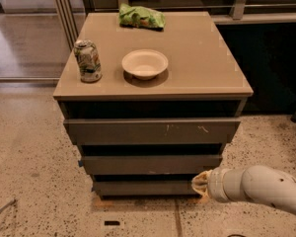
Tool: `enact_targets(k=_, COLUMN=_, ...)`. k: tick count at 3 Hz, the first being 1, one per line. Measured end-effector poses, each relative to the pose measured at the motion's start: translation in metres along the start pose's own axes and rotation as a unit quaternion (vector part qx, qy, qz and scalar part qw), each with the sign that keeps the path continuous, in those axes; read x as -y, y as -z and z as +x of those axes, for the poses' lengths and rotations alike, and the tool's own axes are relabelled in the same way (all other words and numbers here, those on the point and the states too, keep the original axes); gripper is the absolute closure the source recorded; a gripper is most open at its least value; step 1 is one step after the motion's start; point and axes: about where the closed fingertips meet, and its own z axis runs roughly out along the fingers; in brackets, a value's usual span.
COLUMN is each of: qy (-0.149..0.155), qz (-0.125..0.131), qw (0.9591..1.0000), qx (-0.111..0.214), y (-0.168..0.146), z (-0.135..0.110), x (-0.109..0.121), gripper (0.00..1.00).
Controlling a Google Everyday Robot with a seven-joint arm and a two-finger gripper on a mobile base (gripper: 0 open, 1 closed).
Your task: Open bottom drawer
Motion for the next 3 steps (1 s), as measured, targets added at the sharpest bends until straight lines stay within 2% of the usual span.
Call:
enact_targets(k=2, qy=-0.006, qz=-0.02, qw=0.9998, qx=0.006, y=-0.027, z=0.015, x=-0.016, gripper=1.0)
enact_targets(k=3, qy=-0.012, qz=-0.028, qw=0.9995, qx=-0.001, y=-0.084, z=0.054, x=-0.033, gripper=1.0)
